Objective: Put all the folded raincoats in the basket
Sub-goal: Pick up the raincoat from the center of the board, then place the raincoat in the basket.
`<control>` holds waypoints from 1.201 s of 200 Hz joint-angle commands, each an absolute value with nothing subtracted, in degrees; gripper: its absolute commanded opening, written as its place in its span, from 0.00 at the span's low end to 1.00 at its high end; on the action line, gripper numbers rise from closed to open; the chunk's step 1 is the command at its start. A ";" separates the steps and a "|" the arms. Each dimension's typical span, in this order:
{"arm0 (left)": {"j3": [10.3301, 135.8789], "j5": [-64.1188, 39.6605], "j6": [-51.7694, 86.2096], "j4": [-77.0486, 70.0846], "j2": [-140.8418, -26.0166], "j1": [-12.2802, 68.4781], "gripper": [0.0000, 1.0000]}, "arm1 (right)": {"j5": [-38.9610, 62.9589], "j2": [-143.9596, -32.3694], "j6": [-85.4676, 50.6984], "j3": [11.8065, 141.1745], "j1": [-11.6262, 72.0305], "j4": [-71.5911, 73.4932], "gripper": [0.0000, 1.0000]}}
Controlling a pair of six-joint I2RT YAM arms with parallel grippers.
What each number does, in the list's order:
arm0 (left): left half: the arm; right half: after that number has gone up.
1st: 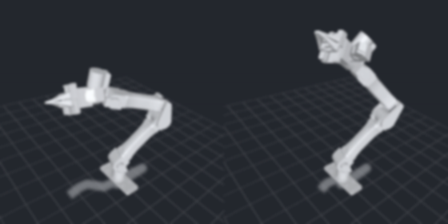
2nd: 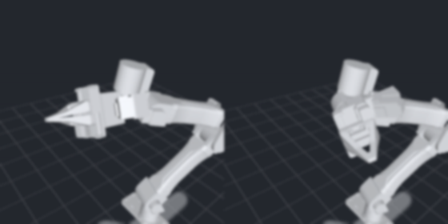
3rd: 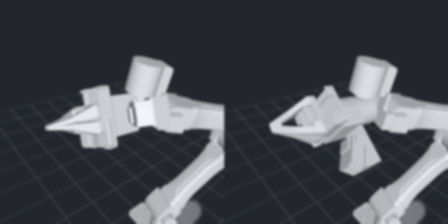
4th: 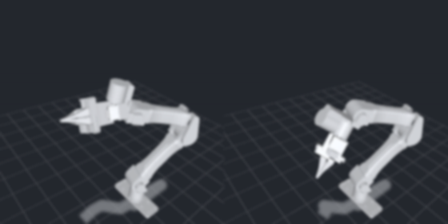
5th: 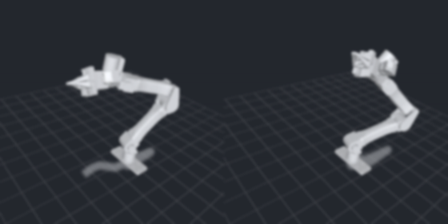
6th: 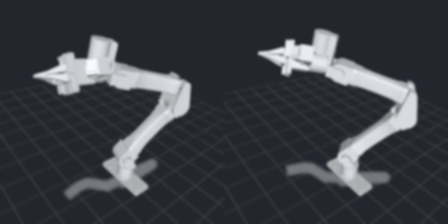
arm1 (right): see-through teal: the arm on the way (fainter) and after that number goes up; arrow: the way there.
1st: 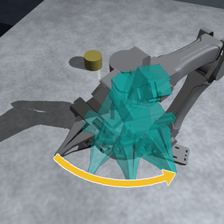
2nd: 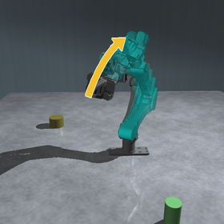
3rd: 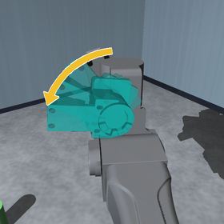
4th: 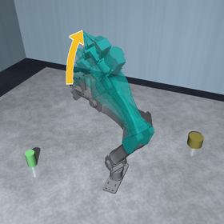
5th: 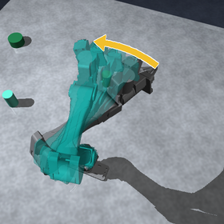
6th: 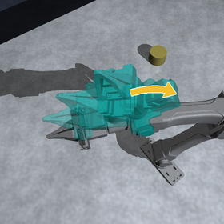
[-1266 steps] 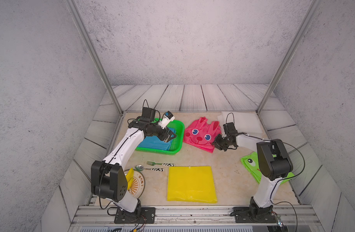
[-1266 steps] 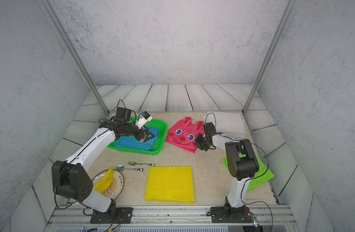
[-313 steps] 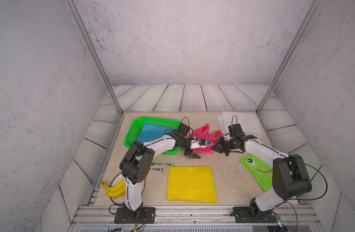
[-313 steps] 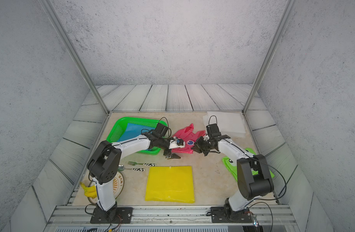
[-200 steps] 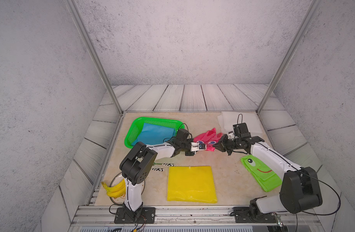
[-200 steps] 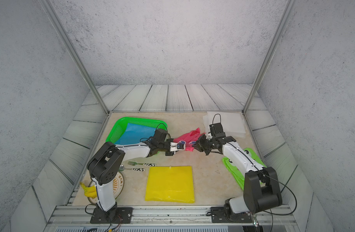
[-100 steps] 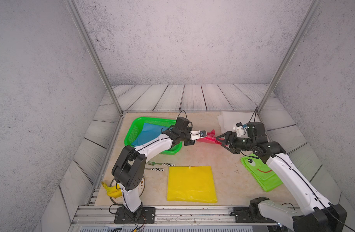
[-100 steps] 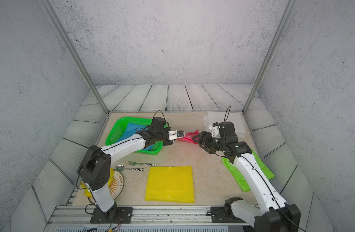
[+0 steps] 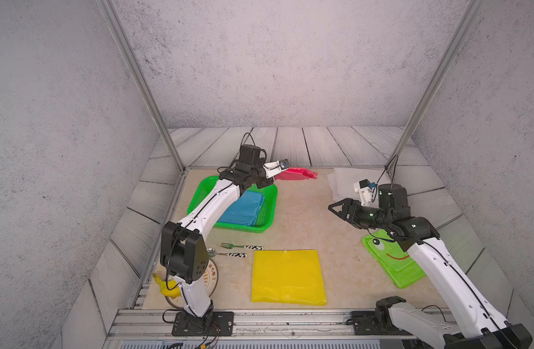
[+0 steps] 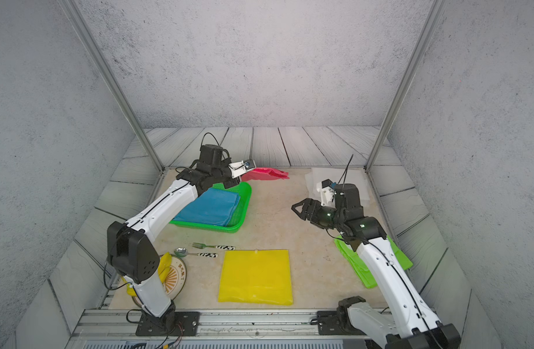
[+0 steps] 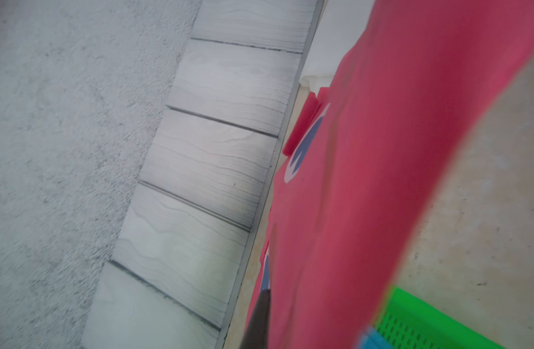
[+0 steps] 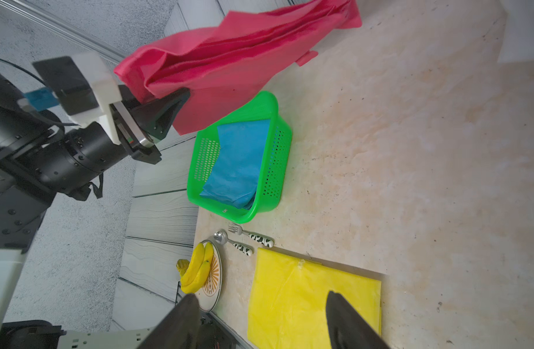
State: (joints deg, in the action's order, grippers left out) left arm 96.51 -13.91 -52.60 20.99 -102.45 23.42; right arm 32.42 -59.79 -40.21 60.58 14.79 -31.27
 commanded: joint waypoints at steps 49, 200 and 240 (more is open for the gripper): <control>103.30 -6.54 -61.92 9.29 -108.93 14.91 0.00 | 31.63 -60.56 -39.82 60.19 14.75 -26.12 0.70; 73.17 -11.16 -73.85 2.64 -98.26 5.76 0.00 | 32.51 -61.87 -41.92 58.26 15.26 -24.65 0.70; 65.68 -12.75 -76.14 2.33 -93.92 5.71 0.00 | 32.78 -61.87 -42.97 57.83 15.46 -23.80 0.70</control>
State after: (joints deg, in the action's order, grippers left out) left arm 69.12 -10.79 -74.22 2.98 -96.57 6.11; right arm 32.47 -62.17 -42.09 58.28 15.14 -25.39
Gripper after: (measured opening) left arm 0.101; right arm 0.701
